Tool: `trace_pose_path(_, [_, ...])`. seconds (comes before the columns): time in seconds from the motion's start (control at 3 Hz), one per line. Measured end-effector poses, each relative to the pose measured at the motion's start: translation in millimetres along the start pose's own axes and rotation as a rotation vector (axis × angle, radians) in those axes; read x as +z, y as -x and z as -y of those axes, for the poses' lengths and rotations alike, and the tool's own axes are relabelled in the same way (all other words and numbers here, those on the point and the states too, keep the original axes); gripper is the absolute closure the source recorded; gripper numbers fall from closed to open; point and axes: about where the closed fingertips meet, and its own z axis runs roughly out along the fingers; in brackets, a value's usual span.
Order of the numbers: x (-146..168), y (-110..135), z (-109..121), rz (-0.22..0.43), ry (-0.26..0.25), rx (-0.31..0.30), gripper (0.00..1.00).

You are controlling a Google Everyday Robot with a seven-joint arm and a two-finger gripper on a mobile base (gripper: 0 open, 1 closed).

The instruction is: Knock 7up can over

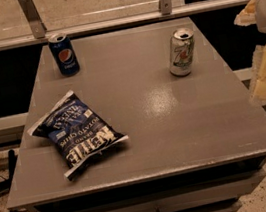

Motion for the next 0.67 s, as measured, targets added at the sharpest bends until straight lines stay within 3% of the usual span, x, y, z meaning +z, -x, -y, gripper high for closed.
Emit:
trace_pose_path(0.33, [-1.8,0.5,1.5,0.007,-0.010,-0.003,0.00])
trace_pose_path(0.67, [9.5,-5.1,22.7,0.059,-0.051,0.020,0.00])
